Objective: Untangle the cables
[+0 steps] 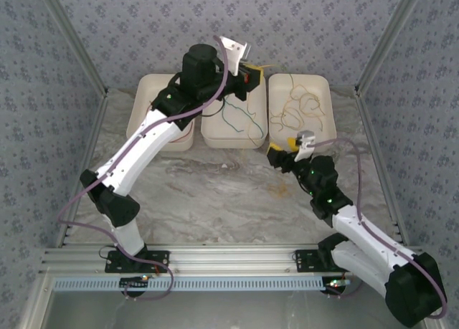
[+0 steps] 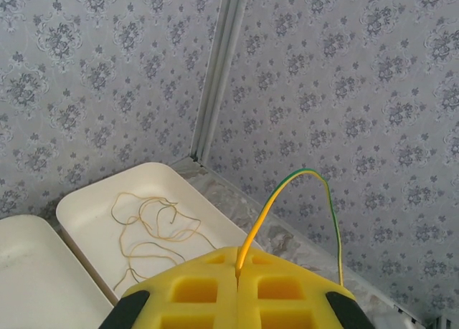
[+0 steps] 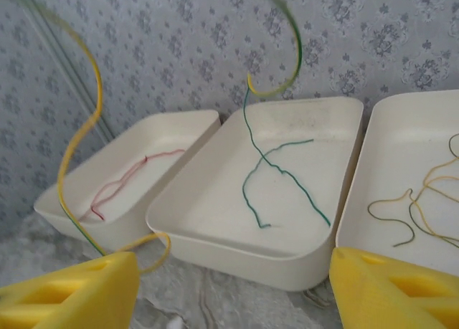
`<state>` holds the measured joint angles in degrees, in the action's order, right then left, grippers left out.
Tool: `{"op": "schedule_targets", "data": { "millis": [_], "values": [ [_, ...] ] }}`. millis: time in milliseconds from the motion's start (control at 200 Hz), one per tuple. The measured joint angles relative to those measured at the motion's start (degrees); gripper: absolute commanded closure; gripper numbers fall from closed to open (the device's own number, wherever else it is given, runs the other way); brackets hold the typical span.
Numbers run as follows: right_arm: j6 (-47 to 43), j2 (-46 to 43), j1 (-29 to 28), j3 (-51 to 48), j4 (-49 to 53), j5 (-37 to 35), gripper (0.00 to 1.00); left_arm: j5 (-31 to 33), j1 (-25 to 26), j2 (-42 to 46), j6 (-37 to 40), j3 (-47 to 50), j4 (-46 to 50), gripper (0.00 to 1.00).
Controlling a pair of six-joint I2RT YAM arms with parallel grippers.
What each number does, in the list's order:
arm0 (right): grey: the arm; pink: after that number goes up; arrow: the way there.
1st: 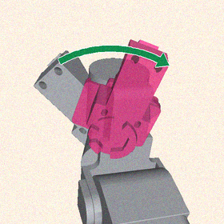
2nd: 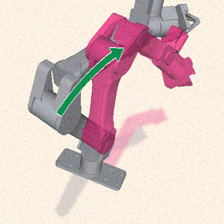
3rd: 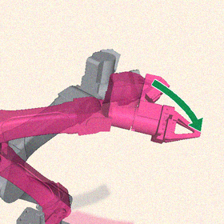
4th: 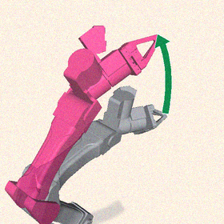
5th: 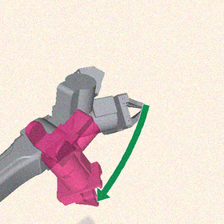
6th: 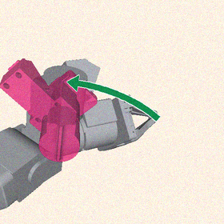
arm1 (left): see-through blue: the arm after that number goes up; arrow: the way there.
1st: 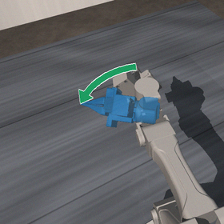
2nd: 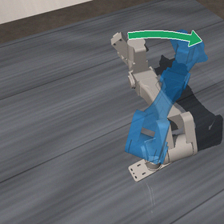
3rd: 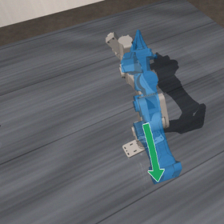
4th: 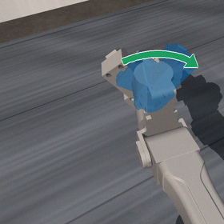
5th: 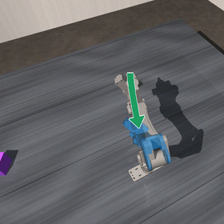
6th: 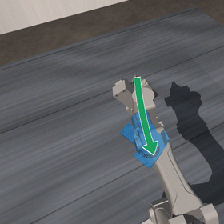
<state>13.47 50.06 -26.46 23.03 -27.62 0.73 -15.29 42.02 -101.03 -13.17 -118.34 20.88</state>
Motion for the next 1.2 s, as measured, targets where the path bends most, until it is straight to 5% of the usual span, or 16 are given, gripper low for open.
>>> {"op": "schedule_targets", "data": {
  "millis": [90, 515, 784, 899, 964, 1009, 1199],
  "values": [
    [-3.2, 2.6, 1.0, -1.3, -4.1, -0.2, 0.01, -0.2, 0.2, 0.0, 0.0, -0.1, 0.2, 1.0],
    [-11.0, 10.5, -0.4, 2.4, -16.3, -3.3, 0.02, -0.4, 1.1, -0.8, 0.0, -1.1, 1.7, 1.0],
    [-10.1, 12.0, 2.7, 7.8, -16.5, -2.9, 0.14, -0.6, 1.2, -0.8, 0.0, -1.1, 1.7, 1.0],
    [-8.9, 13.3, 4.0, 9.3, -15.8, -2.3, 0.37, -0.6, 1.2, -0.8, 0.0, -1.1, 1.7, 1.0],
    [-8.7, 13.8, 4.7, 10.4, -14.6, -1.8, 0.67, -0.6, 1.2, -0.8, 0.0, -1.1, 1.7, 1.0],
    [-8.5, 13.9, 5.2, 11.1, -13.7, -1.3, 1.0, -0.6, 1.2, -0.8, 0.0, -1.1, 1.7, 1.0],
    [-4.8, 13.6, 10.1, 17.6, -6.3, -2.1, 1.0, -0.6, 1.2, -2.2, -1.1, -1.2, 0.1, 1.0]
  ]
}}
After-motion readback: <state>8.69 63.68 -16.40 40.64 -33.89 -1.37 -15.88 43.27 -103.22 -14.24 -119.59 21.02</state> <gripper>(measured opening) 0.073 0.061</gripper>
